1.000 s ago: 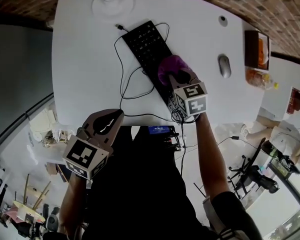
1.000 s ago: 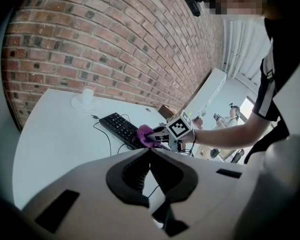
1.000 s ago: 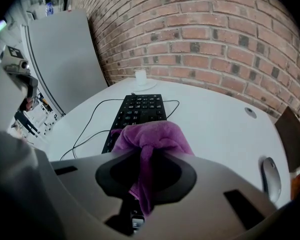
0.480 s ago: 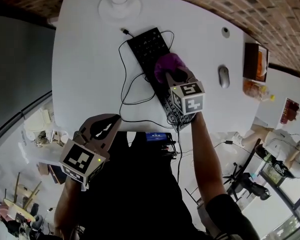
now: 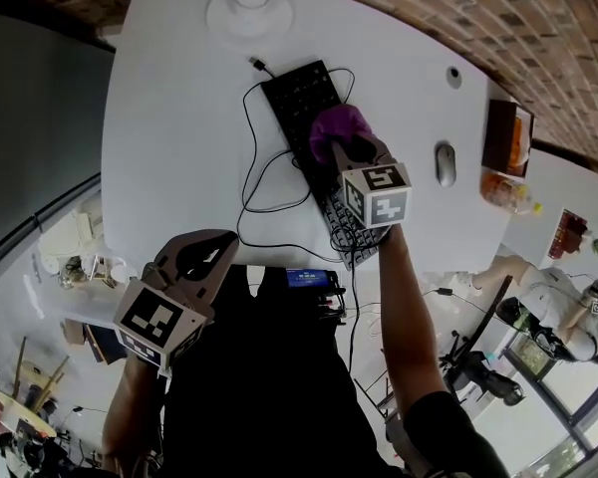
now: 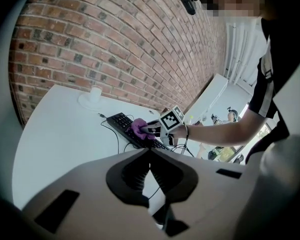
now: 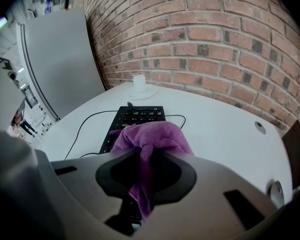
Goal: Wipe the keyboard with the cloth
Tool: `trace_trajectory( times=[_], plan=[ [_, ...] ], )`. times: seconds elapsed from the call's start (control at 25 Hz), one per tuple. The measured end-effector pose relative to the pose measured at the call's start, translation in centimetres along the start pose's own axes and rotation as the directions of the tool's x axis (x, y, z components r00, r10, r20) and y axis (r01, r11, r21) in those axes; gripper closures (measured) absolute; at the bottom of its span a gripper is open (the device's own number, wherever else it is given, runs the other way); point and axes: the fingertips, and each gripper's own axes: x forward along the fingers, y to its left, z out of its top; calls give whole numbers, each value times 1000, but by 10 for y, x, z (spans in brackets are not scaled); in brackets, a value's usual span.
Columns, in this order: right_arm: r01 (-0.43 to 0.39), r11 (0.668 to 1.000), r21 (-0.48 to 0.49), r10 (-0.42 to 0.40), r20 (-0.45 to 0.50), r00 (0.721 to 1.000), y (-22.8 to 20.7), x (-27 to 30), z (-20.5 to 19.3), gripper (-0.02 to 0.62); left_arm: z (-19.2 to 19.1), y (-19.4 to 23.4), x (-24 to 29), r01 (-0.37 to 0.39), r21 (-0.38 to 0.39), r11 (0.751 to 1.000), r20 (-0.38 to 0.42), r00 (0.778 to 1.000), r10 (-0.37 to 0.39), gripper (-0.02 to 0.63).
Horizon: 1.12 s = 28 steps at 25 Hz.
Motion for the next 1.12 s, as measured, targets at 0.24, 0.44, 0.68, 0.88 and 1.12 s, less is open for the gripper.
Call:
trace_trajectory(
  times=[0.24, 0.44, 0.68, 0.88, 1.12],
  plan=[
    [1, 1000, -5, -1, 8, 1000, 0, 6, 8, 518, 1, 4, 4, -6, -6, 1000, 13, 1000, 6, 591],
    [-4, 1000, -23, 5, 12, 1000, -1, 12, 16, 518, 5, 8, 6, -14, -5, 1000, 23, 1000, 14, 592],
    [-2, 1000, -31, 3, 20, 1000, -4, 19, 27, 518, 6, 11, 5, -18, -3, 1000, 28, 999, 18, 591],
    [-1, 999, -37, 2, 28, 1000, -7, 27, 38, 518, 6, 13, 5, -27, -7, 1000, 27, 999, 27, 591],
    [-5, 999, -48, 7, 41, 999, -7, 36, 52, 518, 4, 13, 2, -23, -2, 1000, 28, 999, 23, 591]
  ],
)
